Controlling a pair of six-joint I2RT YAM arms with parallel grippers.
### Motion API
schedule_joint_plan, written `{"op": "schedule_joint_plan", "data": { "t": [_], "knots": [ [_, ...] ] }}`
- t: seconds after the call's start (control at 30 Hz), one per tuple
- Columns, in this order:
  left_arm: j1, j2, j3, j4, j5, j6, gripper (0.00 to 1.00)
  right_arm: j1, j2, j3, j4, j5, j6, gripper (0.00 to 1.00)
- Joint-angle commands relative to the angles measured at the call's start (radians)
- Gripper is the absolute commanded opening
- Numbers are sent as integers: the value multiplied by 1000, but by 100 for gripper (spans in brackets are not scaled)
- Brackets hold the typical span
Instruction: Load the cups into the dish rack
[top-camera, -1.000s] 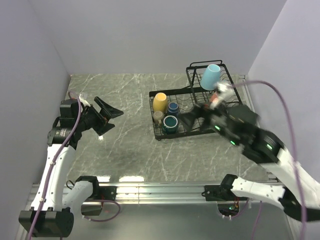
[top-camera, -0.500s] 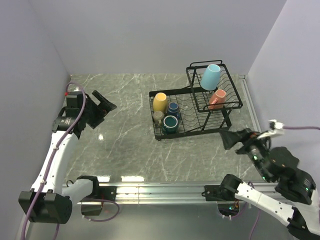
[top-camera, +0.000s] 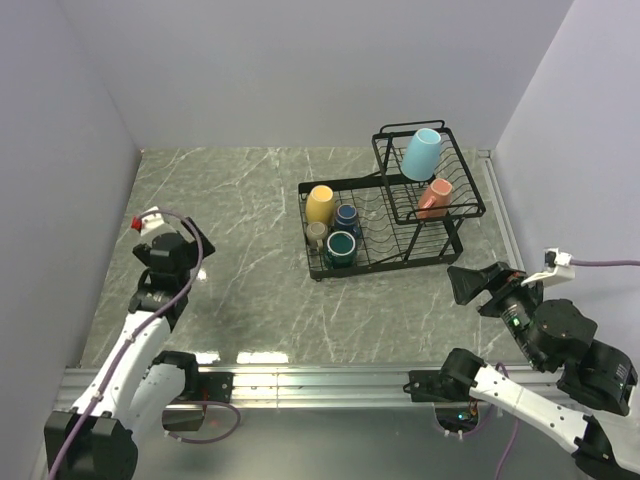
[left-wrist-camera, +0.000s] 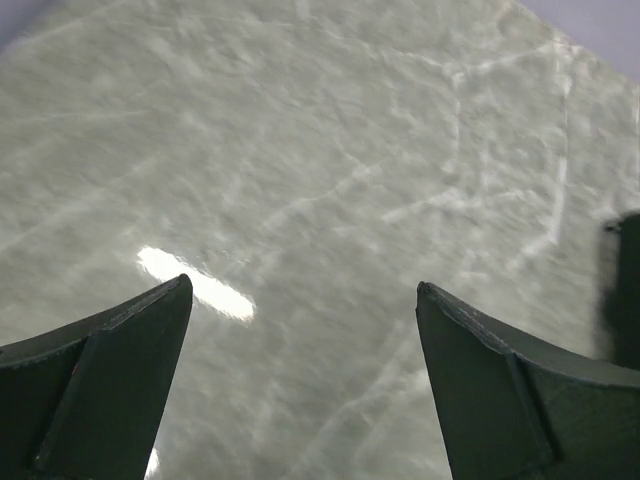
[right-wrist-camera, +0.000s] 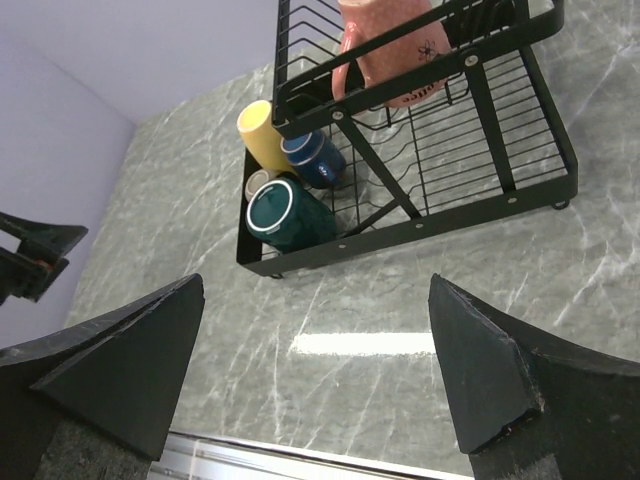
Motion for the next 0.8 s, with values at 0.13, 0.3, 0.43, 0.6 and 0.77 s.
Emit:
{"op": "schedule_joint_plan", "data": {
  "t": [0.13,0.3,0.43,0.6,0.77],
  "knots": [
    [19,30,-252,616,-41,311,99,-2,44,16,1,-13,54,100],
    [33,170,-319,840,12,331,99,0,70,30,-10,-67,77,100],
    [51,323,-330,1018,78,336,99,0,93,50,-26,-49,94,100],
    [77,553,-180,1083,148,367,99,0,115,58,-24,-24,103,100],
    [122,634,-222,1236,280,358,99,0,145,55,3,-21,97,100]
  ]
}}
